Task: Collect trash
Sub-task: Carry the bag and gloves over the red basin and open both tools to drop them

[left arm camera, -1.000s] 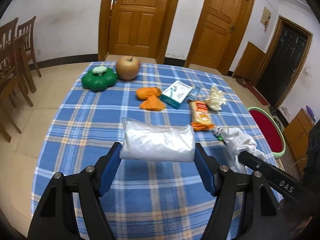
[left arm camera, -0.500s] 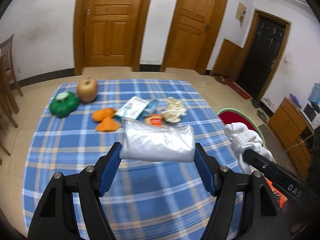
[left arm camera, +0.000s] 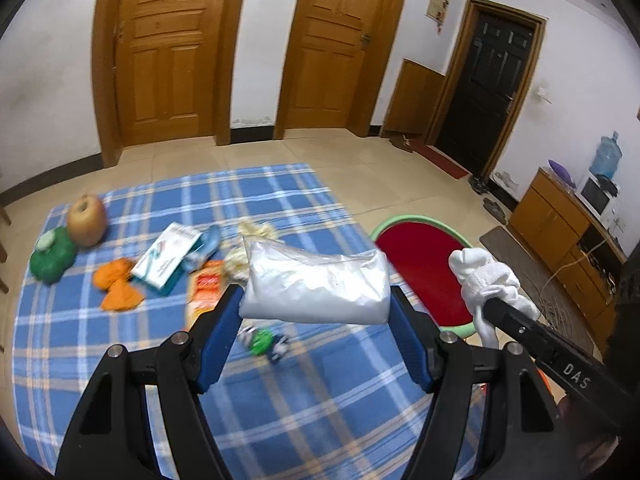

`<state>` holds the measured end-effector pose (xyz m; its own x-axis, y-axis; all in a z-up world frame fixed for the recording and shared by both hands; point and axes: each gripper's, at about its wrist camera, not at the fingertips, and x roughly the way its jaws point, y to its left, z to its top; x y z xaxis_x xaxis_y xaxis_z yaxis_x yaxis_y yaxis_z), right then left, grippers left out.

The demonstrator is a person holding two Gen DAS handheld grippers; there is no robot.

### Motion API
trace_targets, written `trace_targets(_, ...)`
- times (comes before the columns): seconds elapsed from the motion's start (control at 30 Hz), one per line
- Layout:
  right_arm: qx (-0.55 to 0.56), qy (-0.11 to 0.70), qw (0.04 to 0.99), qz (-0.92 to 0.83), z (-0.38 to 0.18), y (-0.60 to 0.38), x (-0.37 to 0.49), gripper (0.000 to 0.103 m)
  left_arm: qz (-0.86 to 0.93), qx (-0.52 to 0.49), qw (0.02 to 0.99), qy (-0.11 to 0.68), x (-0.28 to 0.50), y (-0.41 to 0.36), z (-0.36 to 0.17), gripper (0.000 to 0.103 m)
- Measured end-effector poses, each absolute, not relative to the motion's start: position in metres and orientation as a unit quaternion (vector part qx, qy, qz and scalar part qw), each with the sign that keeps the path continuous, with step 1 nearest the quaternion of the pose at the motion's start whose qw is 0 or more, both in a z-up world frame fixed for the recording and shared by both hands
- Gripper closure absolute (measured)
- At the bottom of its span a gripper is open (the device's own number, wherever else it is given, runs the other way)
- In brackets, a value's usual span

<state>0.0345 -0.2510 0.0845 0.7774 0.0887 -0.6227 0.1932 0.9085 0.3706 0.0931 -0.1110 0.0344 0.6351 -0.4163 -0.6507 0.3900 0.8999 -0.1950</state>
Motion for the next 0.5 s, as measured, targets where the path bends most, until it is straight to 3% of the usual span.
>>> trace_targets(0.5,0.224,0.356,0.902,-0.092,0.060,-0.319,0.054,0.089,-0.277,0.035,0.882,0.379,0.136,-0.214,0.019,0.031)
